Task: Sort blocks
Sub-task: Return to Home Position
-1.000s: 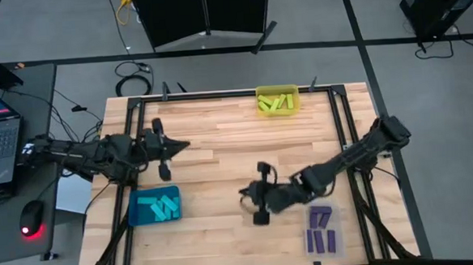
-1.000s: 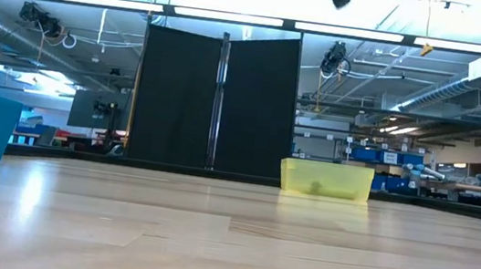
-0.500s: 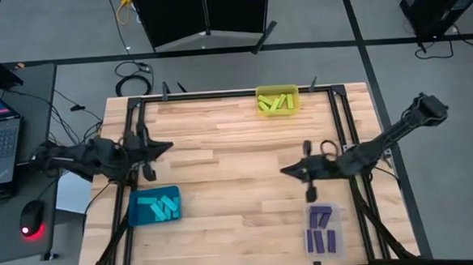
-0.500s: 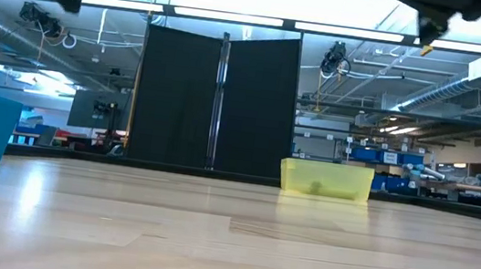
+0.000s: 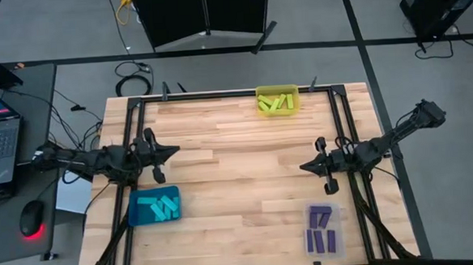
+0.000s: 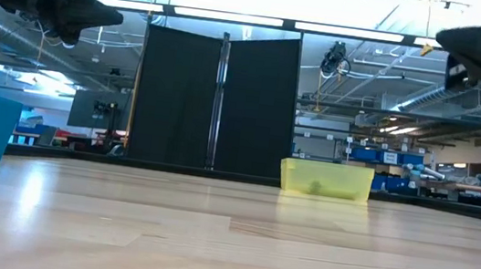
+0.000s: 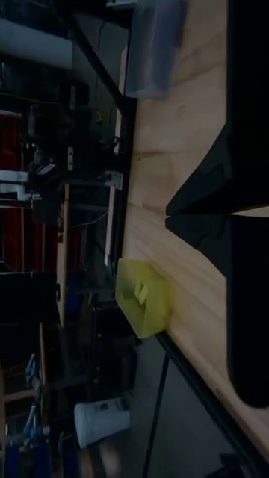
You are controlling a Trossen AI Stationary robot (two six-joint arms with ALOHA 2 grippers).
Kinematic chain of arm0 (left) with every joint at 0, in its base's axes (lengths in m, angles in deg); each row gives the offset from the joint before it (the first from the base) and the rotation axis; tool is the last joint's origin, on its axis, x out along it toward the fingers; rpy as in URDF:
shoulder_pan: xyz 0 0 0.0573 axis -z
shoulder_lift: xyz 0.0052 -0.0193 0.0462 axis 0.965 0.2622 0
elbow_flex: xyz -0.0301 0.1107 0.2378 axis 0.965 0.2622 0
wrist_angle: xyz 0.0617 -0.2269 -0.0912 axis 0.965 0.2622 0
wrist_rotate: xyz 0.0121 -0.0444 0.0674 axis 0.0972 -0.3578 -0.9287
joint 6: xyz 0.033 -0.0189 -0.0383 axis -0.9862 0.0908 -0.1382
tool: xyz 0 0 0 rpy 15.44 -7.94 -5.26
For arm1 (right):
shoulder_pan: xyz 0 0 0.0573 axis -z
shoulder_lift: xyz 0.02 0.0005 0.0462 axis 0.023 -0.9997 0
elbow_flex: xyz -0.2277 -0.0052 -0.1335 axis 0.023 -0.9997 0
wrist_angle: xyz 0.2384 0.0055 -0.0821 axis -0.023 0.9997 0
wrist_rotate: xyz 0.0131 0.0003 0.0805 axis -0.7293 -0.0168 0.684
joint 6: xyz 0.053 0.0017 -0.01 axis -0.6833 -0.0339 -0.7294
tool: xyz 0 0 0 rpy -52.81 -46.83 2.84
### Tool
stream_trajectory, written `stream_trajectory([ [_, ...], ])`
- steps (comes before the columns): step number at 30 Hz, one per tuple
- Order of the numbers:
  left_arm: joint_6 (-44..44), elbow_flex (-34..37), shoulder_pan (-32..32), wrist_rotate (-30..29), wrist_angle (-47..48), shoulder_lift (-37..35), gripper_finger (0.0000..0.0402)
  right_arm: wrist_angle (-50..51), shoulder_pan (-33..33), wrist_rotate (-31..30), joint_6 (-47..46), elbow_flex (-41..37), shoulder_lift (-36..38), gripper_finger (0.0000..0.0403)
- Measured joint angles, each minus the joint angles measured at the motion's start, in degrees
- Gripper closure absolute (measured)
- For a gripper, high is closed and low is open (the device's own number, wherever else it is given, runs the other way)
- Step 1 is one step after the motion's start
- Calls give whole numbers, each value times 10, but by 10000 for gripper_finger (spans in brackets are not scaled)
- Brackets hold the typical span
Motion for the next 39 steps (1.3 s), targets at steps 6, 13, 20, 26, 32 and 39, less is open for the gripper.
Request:
stream_trajectory([
  [6,2,0,0,3,28,-17,399,66,38,50,7,-22,79,396],
  [13,6,0,0,15,64,-70,399,154,86,95,10,-23,172,396],
  [20,15,0,0,23,110,-127,399,226,107,114,-4,-23,248,396],
  [26,17,10,0,25,106,-127,399,229,113,123,0,-23,250,396],
  [32,8,85,0,81,-39,-126,398,230,118,134,0,-23,250,396],
  [39,-8,105,0,94,-47,-127,398,231,118,135,2,-23,250,396],
])
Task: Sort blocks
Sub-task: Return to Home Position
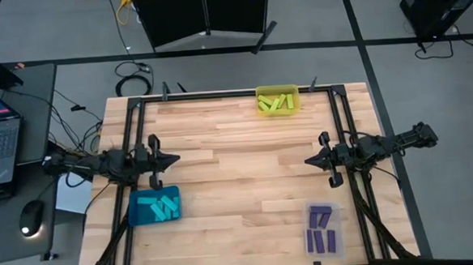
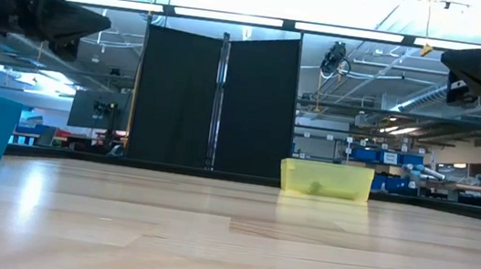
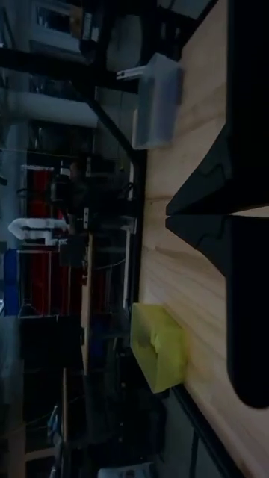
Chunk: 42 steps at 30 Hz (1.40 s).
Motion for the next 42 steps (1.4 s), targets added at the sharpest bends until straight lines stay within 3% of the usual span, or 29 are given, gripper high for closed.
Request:
stream_trajectory([
  [17,-22,0,0,4,27,1,392,0,0,0,9,0,-2,348],
  [42,-3,0,0,1,8,1,381,0,0,-2,10,0,-2,352],
])
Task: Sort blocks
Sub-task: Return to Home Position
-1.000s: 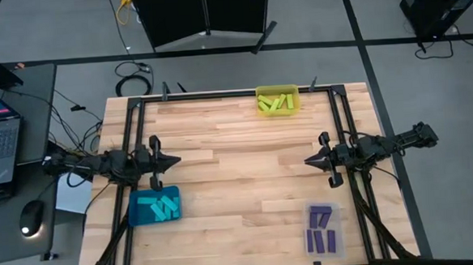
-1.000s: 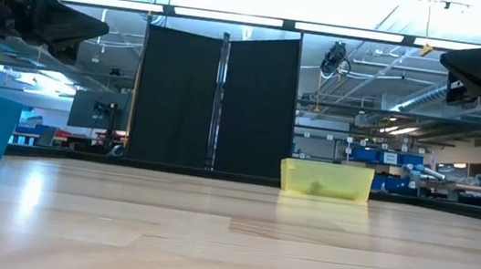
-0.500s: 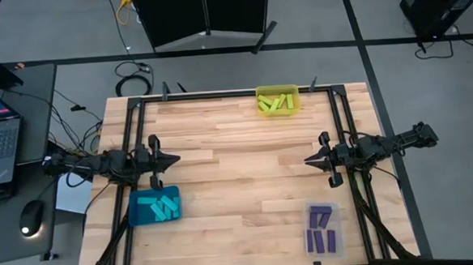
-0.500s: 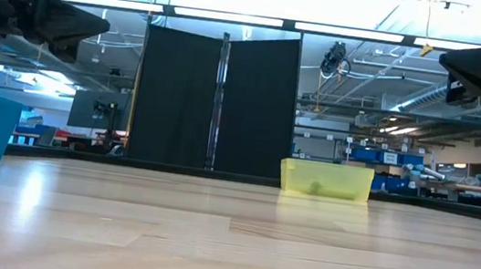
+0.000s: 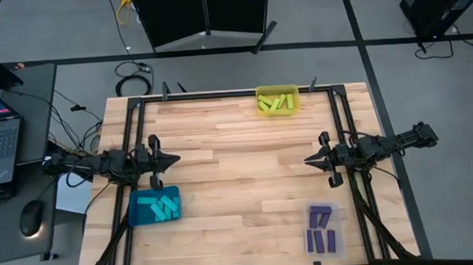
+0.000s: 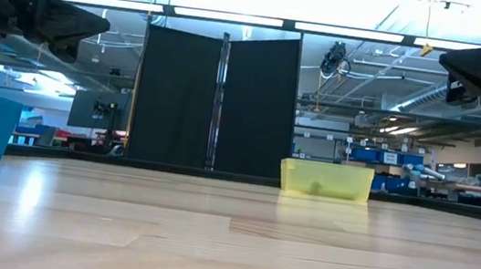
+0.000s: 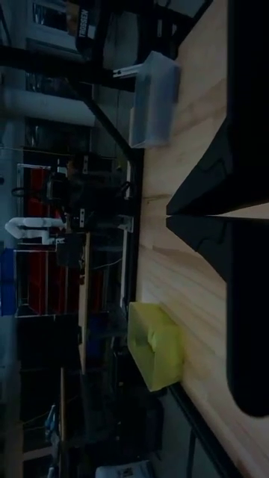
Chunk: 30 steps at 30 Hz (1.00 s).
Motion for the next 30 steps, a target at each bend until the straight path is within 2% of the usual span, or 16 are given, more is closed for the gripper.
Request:
stream_trajectory([
  [30,0,0,0,0,0,0,380,0,0,0,0,0,0,349],
])
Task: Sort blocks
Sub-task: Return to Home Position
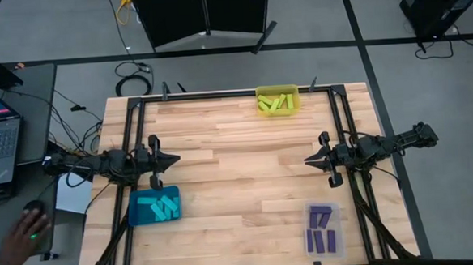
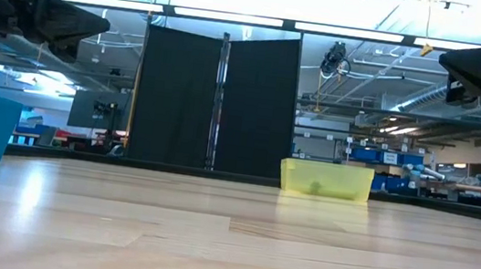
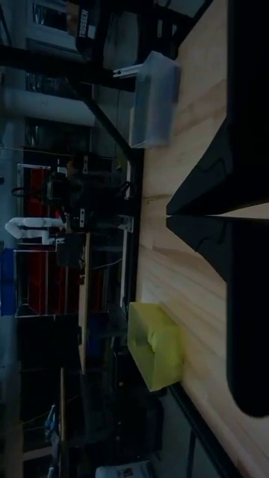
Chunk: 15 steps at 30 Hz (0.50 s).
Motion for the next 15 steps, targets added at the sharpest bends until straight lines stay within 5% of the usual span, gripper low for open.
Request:
stream_trajectory([
  [15,0,0,0,0,0,0,380,0,0,0,0,0,0,349],
])
